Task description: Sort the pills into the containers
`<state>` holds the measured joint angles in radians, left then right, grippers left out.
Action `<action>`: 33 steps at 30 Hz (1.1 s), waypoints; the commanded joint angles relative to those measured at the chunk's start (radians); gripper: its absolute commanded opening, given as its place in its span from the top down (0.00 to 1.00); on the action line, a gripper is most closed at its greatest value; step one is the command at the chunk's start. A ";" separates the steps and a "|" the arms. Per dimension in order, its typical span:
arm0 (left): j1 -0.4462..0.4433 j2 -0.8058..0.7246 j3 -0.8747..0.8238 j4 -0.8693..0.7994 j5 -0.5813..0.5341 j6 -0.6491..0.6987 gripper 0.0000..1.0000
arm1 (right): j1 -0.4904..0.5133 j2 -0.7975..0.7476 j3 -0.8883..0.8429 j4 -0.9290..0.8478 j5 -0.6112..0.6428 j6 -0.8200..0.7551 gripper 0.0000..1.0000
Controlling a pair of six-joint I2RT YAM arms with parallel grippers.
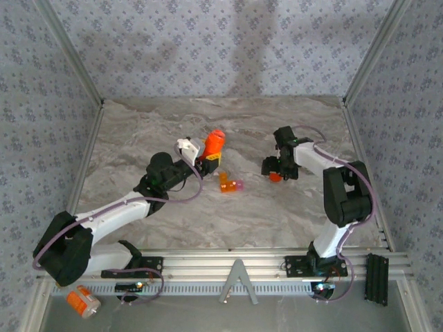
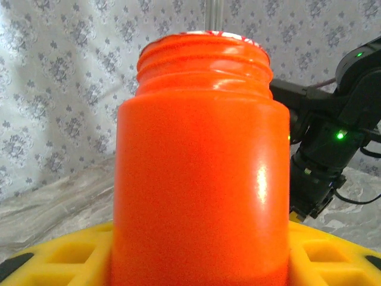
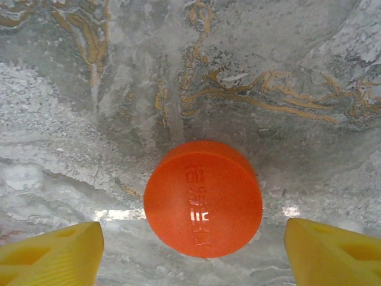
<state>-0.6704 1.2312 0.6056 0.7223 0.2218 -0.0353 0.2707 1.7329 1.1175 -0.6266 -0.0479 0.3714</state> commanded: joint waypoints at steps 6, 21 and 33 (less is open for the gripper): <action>-0.015 -0.038 0.056 0.091 0.045 0.009 1.00 | -0.002 0.036 0.019 -0.023 0.026 -0.020 0.23; -0.020 -0.044 0.052 0.076 0.045 0.009 1.00 | -0.002 0.070 0.041 -0.019 0.021 -0.028 0.32; -0.020 -0.037 0.051 0.073 0.048 0.007 1.00 | -0.002 0.083 0.054 -0.024 0.014 -0.038 0.36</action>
<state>-0.6827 1.2152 0.6144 0.7555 0.2481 -0.0349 0.2707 1.8008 1.1511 -0.6258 -0.0399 0.3492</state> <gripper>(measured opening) 0.518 0.643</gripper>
